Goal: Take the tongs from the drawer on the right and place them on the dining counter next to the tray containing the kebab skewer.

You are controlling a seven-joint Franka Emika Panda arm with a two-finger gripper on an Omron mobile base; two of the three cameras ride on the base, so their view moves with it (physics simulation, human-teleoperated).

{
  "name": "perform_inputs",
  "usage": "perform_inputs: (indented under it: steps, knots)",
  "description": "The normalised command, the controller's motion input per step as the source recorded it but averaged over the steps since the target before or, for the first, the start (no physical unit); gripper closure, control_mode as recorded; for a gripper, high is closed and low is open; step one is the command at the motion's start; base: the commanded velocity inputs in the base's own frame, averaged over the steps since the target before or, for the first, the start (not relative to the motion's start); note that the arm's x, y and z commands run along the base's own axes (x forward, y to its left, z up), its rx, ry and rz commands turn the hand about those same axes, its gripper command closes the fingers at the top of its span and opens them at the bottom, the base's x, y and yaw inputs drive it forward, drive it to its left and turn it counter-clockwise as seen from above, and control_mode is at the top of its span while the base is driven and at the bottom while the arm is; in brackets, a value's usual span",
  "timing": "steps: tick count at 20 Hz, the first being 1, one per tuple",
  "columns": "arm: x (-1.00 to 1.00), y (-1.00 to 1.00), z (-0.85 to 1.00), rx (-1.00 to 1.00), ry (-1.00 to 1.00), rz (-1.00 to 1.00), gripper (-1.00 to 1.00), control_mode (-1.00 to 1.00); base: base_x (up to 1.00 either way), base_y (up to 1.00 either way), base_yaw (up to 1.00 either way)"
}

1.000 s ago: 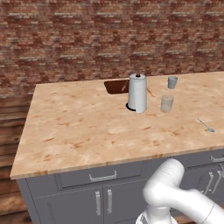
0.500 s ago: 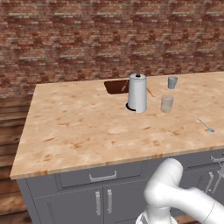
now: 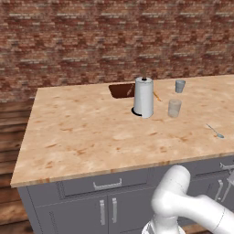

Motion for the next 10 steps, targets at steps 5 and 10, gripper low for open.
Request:
perform_inputs:
  steps: [5, 10]
  knots:
    - [0.04, 0.01, -0.42, 0.0, -0.1, 0.0, -1.0, -1.0, 0.0, 0.0, 0.0]
    - [0.15, 0.17, -0.49, 0.0, -0.07, 0.0, 1.0, -1.0, 0.0, 0.0, 0.0]
